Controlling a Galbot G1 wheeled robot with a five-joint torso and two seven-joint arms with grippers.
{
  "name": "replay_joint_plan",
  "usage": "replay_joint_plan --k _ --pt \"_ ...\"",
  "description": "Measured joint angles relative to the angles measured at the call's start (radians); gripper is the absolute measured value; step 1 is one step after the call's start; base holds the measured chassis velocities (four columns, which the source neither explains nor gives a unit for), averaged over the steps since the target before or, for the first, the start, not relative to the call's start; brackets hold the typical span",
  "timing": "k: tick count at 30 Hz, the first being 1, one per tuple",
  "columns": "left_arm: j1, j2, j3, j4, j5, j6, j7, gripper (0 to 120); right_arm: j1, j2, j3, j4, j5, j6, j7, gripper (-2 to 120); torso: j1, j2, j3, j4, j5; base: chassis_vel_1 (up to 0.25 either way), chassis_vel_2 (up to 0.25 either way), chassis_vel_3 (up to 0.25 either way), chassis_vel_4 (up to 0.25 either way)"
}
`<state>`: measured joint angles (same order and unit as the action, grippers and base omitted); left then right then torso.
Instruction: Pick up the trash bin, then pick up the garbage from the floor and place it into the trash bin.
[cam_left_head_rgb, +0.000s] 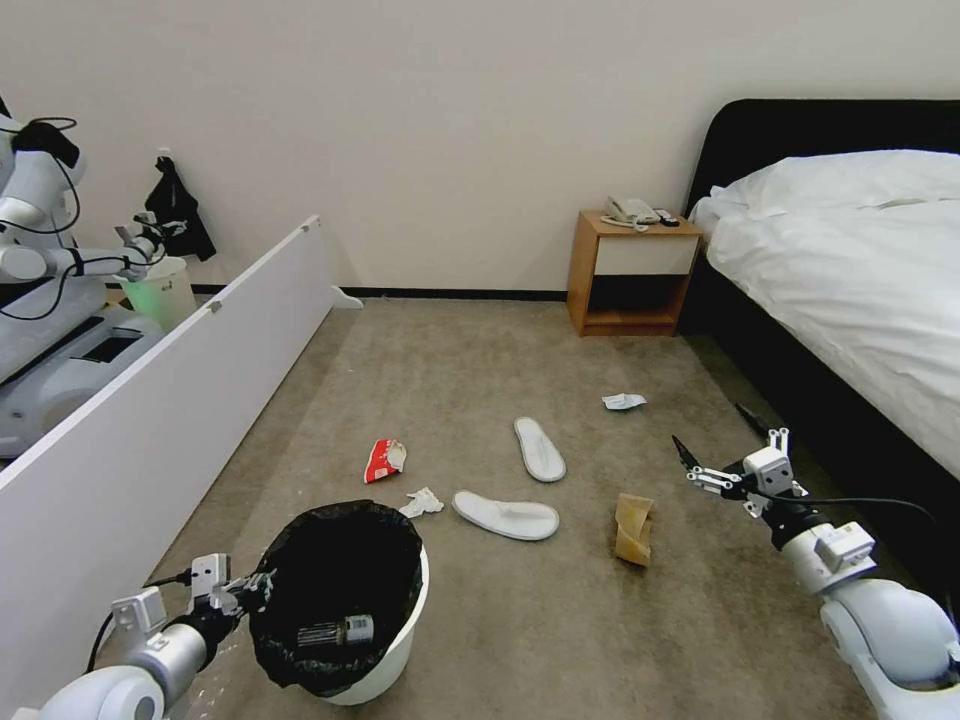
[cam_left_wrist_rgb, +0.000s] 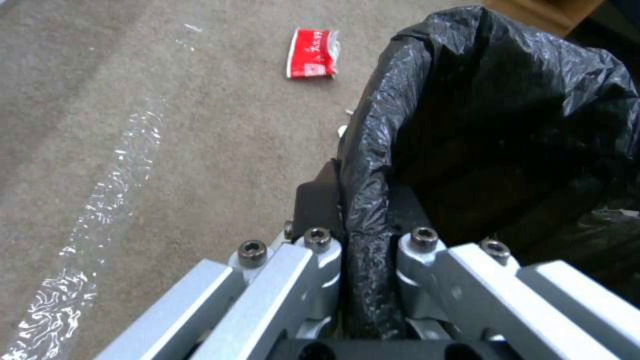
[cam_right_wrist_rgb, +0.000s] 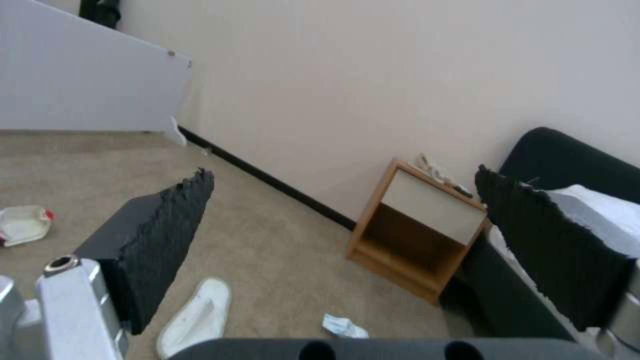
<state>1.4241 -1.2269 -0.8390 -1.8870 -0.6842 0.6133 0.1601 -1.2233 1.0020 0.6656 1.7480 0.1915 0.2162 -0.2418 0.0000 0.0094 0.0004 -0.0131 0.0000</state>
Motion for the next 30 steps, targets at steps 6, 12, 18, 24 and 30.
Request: replay_joint_plan --k 6,12,18,24,30 --pt "0.0 0.004 -0.007 0.006 -0.002 -0.002 0.001 4 -0.001 0.017 0.002 -0.019 -0.005 0.008 -0.018 100 0.0 0.0 0.0 -0.0001 -0.0001 0.0 0.0 0.0 0.0" --pt "-0.01 0.001 -0.01 0.012 -0.009 -0.004 0.001 4 0.012 0.025 0.002 -0.04 -0.005 0.02 -0.027 100 0.0 0.0 0.0 0.0 -0.0001 0.0 0.0 0.0 0.0" --pt "-0.018 -0.004 -0.006 0.009 -0.014 -0.004 -0.001 4 0.025 0.034 -0.009 -0.049 -0.005 0.028 -0.034 100 0.0 0.0 0.0 -0.0001 0.0 0.0 0.0 0.0 0.0" --pt "-0.019 -0.004 -0.007 0.01 -0.015 -0.004 -0.001 4 0.028 0.034 -0.013 -0.052 -0.005 0.032 -0.039 100 0.0 0.0 0.0 -0.0001 -0.0001 0.0 0.0 0.0 0.0" --pt "-0.019 -0.003 -0.008 0.009 -0.016 -0.004 -0.001 4 0.031 0.035 -0.013 -0.052 -0.006 0.034 -0.042 100 0.0 0.0 0.0 0.0 -0.0001 -0.04 0.041 0.053 -0.042"
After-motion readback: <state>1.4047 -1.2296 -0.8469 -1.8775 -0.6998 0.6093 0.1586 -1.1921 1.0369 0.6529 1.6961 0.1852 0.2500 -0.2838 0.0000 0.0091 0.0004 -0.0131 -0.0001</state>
